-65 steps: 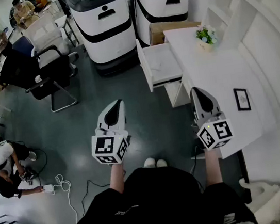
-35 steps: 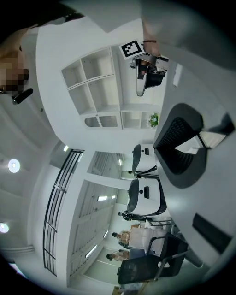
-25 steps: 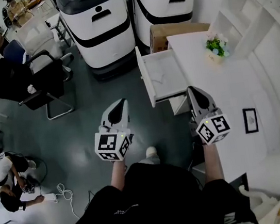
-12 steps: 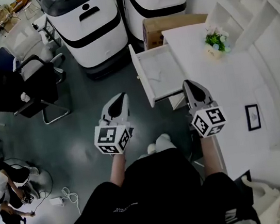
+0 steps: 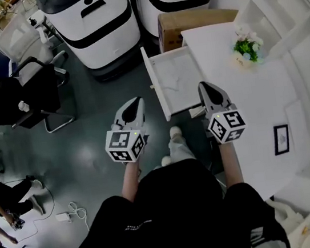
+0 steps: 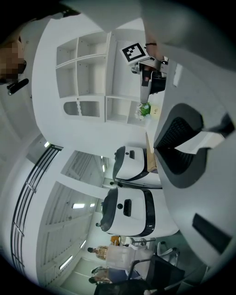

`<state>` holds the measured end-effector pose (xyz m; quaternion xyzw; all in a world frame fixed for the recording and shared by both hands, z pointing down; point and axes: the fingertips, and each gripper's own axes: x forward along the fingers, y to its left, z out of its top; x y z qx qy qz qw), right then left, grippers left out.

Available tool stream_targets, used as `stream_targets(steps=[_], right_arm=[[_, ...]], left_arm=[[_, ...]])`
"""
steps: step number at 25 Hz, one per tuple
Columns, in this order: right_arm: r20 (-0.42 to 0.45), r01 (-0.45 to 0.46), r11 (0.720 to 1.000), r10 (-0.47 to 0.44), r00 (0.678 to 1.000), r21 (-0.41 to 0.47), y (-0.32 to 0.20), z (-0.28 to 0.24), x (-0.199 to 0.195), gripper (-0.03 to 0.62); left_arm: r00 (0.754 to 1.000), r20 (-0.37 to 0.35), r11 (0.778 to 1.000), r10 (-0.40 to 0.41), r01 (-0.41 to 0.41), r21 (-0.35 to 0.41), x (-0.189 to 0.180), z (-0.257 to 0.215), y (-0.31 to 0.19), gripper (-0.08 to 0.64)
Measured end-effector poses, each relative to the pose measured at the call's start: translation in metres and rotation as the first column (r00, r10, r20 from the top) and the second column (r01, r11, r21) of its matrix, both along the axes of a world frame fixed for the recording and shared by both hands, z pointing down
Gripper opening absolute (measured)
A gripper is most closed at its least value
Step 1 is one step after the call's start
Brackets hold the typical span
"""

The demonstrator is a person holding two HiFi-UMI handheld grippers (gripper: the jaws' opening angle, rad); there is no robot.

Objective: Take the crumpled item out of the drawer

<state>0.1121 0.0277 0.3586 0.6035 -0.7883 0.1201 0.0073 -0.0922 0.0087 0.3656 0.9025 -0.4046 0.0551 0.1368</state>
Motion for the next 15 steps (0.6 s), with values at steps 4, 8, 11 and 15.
stream_targets(steps=[4, 8, 11, 15], right_arm=[[-0.004, 0.035, 0.999, -0.035, 0.999, -0.031, -0.036, 0.015, 0.005, -0.008], [0.010, 0.069, 0.994, -0.068, 0.998, -0.081, -0.069, 0.037, 0.012, -0.008], [0.025, 0.103, 0.987, -0.101, 0.995, -0.122, -0.092, 0.050, 0.017, -0.008], [0.047, 0.144, 0.975, -0.138, 0.989, -0.171, -0.112, 0.072, 0.019, -0.008]], left_arm=[[1.000, 0.007, 0.999, 0.021, -0.021, -0.042, 0.019, 0.015, -0.028, -0.002], [0.999, 0.044, 0.997, 0.015, -0.011, -0.081, 0.036, 0.034, -0.053, -0.002], [0.998, 0.065, 0.994, 0.006, 0.002, -0.114, 0.047, 0.045, -0.067, -0.002], [0.996, 0.084, 0.988, -0.021, 0.033, -0.152, 0.055, 0.061, -0.081, -0.002]])
